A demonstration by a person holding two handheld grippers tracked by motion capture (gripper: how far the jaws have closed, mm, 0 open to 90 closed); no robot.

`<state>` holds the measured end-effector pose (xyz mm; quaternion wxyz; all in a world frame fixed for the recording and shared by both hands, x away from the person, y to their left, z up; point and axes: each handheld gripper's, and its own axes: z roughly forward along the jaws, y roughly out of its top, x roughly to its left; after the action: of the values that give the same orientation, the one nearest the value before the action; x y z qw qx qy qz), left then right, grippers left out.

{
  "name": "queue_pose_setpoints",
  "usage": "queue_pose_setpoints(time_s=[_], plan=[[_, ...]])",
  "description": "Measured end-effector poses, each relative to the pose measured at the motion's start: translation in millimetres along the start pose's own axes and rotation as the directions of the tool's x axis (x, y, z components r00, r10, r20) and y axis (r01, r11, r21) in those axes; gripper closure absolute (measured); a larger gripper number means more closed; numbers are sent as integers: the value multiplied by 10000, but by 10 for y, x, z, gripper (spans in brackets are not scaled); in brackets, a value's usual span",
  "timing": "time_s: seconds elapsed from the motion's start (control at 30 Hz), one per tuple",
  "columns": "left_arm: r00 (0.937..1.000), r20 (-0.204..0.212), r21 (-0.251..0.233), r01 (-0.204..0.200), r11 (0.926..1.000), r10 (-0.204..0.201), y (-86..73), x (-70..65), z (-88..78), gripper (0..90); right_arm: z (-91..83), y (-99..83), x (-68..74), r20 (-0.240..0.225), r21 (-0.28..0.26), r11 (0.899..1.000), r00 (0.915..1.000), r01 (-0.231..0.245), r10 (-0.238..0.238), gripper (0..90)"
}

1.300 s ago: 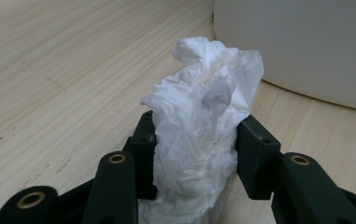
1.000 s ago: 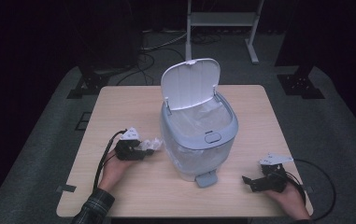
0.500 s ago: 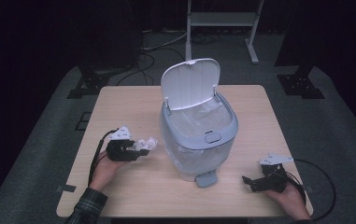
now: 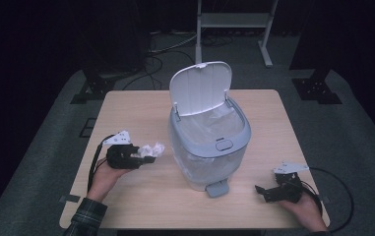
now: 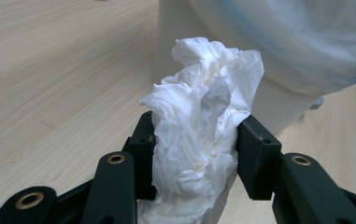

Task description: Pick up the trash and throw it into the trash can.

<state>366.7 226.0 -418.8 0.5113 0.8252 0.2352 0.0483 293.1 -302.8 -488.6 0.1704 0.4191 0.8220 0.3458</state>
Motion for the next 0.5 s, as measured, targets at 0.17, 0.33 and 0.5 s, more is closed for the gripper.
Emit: queue_pose_setpoints(time_s=[0.17,0.33,0.5], plan=[[9999,127,-121,-95,9999,97,72,-42,-37,553,0,0,0,-4,-2,10000,10000,7,-7,0],[9991,361,-206,-220,9995,227,138,-86,-72,551,0,0,0,-12,1,10000,10000,21,-21,0],[9978,626,-456,-169,9988,198,207,-128,-121,551,0,0,0,-21,2,10000,10000,32,-32,0]])
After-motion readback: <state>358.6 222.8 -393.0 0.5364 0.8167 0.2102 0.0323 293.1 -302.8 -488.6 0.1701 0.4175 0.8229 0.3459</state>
